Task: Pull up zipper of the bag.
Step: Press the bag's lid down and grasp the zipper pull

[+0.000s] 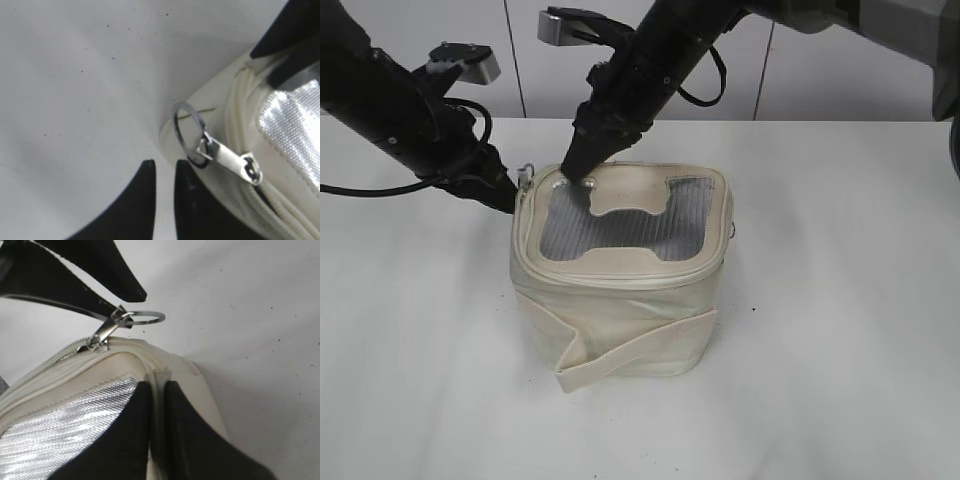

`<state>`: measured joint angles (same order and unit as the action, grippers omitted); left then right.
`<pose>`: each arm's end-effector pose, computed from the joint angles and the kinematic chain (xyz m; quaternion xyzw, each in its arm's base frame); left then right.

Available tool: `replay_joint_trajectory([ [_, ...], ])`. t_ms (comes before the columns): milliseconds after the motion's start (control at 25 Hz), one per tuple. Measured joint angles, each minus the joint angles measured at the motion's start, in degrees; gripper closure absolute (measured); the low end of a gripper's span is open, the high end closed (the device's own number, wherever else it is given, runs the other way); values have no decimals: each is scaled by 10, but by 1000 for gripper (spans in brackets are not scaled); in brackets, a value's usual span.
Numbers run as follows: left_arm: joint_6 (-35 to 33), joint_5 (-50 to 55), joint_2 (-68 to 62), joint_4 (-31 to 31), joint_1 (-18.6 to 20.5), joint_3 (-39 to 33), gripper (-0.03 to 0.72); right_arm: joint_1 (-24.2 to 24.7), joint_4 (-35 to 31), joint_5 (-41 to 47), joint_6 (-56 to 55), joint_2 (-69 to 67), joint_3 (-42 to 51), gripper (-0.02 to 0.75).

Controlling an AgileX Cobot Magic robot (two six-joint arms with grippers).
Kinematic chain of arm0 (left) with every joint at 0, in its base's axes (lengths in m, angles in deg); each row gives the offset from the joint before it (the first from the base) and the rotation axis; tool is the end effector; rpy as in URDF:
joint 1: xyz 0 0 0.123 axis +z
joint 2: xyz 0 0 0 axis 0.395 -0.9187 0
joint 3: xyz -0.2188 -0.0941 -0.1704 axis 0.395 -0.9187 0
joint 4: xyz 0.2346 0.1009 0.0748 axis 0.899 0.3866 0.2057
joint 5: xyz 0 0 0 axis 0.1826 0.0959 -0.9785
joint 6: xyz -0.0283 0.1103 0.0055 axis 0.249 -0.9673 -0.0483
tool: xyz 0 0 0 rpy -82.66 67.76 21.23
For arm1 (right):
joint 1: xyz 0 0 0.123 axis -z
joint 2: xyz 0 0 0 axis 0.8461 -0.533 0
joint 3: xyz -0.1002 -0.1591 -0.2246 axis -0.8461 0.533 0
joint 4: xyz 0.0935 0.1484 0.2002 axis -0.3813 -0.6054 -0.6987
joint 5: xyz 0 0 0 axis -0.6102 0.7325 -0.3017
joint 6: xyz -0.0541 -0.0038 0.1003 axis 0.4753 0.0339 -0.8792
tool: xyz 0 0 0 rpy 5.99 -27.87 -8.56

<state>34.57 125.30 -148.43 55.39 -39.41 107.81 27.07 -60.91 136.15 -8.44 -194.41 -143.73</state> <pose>0.3675 -0.1525 0.1860 0.3305 0.9044 -0.1892 0.1924 0.4252 0.3261 0.1942 -0.5046 0.8019 0.2888 0.1377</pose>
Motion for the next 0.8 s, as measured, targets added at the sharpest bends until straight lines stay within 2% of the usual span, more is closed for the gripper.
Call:
replay_joint_trajectory([
  [80, 0, 9, 0, 0, 0, 0, 673, 0, 0, 0, 0, 0, 0, 681],
  [120, 0, 18, 0, 2, 0, 0, 691, 0, 1, 0, 0, 0, 0, 681],
  [440, 0, 94, 1, 24, 0, 0, 691, 0, 4, 0, 0, 1, 0, 681],
  [680, 7, 104, 6, 38, 1, 0, 691, -1, 6, 0, -2, 2, 0, 681],
  [800, 14, 88, 23, 49, 10, 0, 651, -1, 7, 0, -3, 2, 0, 681],
])
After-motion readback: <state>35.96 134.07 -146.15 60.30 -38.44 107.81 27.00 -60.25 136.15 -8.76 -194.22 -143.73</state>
